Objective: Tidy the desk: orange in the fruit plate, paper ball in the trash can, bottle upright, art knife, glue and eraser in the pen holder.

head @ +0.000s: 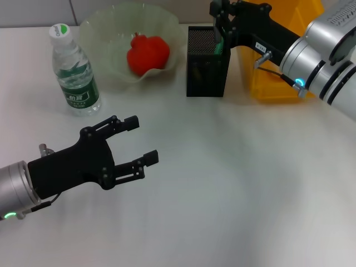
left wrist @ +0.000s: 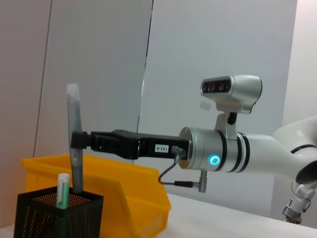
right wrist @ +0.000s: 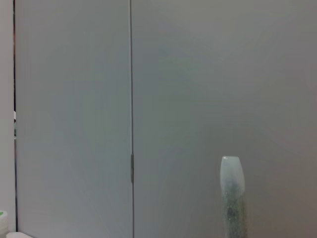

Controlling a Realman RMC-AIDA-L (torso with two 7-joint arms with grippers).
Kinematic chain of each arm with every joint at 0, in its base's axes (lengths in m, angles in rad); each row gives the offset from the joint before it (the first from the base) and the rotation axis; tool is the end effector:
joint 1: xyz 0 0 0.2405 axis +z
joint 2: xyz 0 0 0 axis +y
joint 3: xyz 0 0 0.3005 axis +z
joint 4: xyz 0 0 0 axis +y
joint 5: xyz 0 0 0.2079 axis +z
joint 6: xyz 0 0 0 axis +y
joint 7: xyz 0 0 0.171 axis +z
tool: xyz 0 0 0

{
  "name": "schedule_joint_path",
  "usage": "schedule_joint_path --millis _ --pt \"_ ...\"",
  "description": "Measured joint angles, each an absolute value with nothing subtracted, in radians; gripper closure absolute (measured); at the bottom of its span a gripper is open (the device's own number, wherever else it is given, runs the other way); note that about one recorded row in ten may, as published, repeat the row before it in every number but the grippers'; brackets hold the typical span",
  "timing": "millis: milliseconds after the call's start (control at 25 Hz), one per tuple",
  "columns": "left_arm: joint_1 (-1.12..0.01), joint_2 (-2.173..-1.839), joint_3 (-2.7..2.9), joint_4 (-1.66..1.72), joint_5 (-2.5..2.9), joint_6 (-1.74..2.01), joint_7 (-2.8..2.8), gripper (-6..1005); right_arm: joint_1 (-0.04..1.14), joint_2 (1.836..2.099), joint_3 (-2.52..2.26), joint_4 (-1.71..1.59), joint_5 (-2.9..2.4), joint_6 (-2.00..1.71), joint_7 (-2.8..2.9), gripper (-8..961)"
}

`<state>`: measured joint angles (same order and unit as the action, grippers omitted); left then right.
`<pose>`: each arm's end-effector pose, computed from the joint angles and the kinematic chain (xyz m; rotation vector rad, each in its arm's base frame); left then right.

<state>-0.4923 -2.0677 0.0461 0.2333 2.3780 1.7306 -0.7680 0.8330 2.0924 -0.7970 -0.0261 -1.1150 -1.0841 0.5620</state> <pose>-0.3028 0.2907 -0.0722 -2.5737 -0.3953 -1.0462 0.2175 0.4590 -0.0911 -2.1546 0.3939 0.8607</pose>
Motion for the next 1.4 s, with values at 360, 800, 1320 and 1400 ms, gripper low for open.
schedule_joint_path --millis 360,800,1320,1400 --pt "-0.497 -2.069 0.047 0.231 2.368 1.731 -0.775 157 0.834 2.092 -0.798 -0.023 -1.116 -1.068 0.563 821" --pt "-0.495 -2.067 0.048 0.224 2.368 1.733 -0.776 157 0.833 2.092 -0.798 -0.023 -1.117 -1.068 0.566 816" --pt "-0.494 -2.066 0.048 0.225 2.369 1.739 -0.772 157 0.823 2.092 -0.794 -0.023 -1.116 -1.072 0.566 734" --pt "-0.494 -2.066 0.048 0.225 2.368 1.74 -0.772 157 0.823 2.092 -0.794 -0.023 -1.116 -1.072 0.566 664"
